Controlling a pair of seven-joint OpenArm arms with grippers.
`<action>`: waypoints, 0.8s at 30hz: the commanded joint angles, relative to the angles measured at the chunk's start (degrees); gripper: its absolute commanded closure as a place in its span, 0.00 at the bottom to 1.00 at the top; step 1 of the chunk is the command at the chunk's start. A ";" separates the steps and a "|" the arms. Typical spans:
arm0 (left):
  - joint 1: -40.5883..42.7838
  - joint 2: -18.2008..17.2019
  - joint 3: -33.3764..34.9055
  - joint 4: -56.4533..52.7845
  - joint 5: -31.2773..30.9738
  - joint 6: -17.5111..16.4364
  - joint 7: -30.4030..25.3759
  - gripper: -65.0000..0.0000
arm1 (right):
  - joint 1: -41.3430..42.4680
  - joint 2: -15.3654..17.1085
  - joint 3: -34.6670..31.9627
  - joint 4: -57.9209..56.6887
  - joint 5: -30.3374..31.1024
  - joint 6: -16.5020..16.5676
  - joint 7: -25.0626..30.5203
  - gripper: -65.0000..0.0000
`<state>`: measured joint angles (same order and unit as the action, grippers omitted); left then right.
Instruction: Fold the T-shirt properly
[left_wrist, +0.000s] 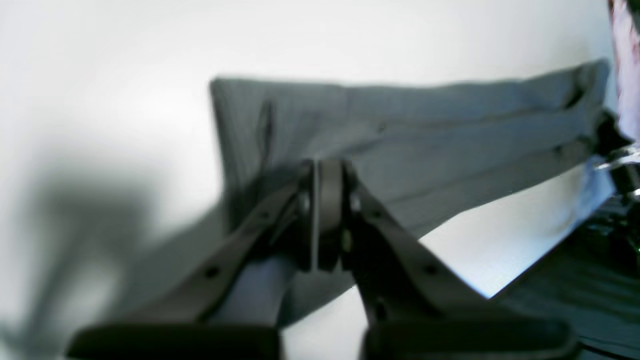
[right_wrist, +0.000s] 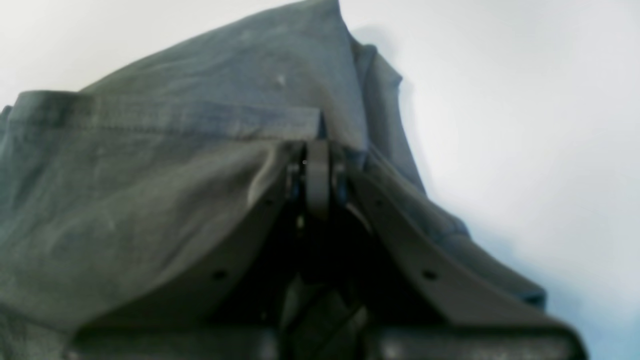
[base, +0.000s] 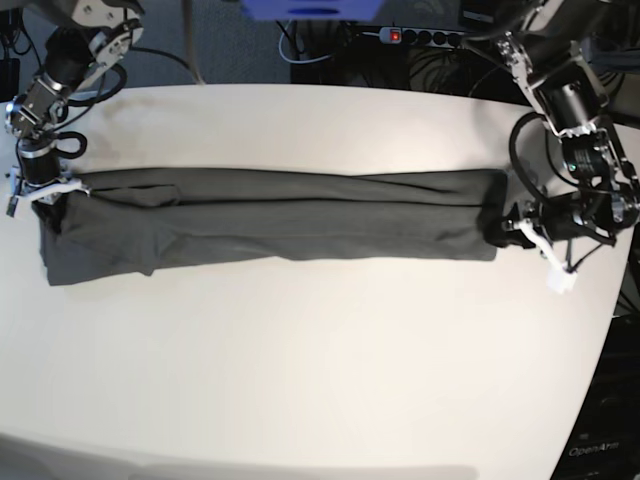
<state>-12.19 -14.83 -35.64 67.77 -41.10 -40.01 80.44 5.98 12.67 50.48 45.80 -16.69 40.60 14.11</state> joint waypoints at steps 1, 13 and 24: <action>-1.13 -2.53 -0.19 0.67 -0.44 0.01 -0.44 0.97 | -0.84 -0.14 -0.24 -0.57 -4.28 -0.60 -6.42 1.00; -0.69 -8.51 6.49 0.41 17.41 0.01 -0.44 0.96 | -0.84 -0.14 -0.24 -0.57 -4.28 -0.60 -6.42 1.00; -0.52 -7.63 10.36 0.41 14.68 0.01 -0.44 0.77 | -0.84 -0.05 -0.24 -0.48 -4.37 -0.60 -6.50 1.00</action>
<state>-11.70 -21.45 -24.97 67.42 -25.82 -39.81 79.96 5.96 12.67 50.41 45.80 -16.53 40.51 14.11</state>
